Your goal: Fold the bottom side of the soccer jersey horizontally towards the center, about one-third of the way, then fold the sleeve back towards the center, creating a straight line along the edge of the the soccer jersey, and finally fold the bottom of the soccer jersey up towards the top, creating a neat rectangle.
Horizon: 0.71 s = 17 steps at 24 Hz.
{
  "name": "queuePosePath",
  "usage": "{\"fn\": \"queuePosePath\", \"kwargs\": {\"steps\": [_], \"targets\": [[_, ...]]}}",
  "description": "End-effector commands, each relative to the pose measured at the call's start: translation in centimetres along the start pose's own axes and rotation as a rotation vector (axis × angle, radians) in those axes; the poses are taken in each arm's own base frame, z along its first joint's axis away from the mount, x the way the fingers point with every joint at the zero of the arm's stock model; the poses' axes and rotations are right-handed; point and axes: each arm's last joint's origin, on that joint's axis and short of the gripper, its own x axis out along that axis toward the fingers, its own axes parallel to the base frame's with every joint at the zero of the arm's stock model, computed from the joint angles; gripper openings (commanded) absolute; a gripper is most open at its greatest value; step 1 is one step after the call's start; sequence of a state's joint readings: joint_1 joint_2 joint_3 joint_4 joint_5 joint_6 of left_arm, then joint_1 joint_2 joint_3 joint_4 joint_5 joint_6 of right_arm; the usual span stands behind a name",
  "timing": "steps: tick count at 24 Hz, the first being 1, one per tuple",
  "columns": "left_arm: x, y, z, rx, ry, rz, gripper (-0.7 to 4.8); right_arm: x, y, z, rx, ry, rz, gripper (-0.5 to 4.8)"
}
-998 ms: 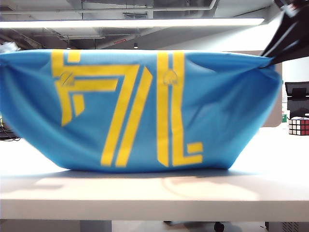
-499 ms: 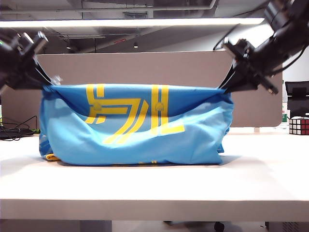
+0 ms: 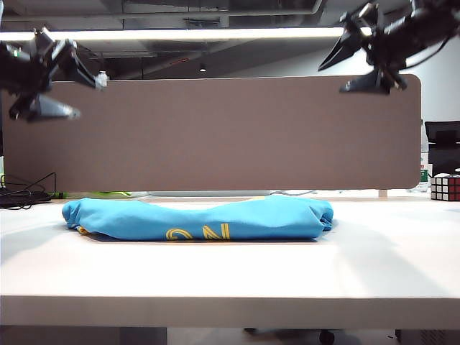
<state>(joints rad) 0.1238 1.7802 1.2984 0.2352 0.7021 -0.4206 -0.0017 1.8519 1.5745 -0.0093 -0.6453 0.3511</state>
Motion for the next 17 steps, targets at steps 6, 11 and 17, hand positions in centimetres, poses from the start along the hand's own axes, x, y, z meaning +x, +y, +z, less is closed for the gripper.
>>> {"fn": "queuePosePath", "kwargs": {"steps": [6, 11, 17], "targets": [[-2.9, -3.9, 2.1, 0.092, 0.018, -0.156, 0.21, -3.4, 3.3, 0.4, -0.09, 0.116, -0.001, 0.62], [-7.5, -8.5, 2.6, 0.3, 0.036, -0.079, -0.05, -7.5, 6.8, 0.3, -0.243, 0.15, -0.096, -0.02], [-13.2, -12.5, 0.2, 0.461, 0.005, 0.029, -0.06, -13.2, 9.9, -2.6, -0.309, 0.057, -0.111, -0.02]]}}
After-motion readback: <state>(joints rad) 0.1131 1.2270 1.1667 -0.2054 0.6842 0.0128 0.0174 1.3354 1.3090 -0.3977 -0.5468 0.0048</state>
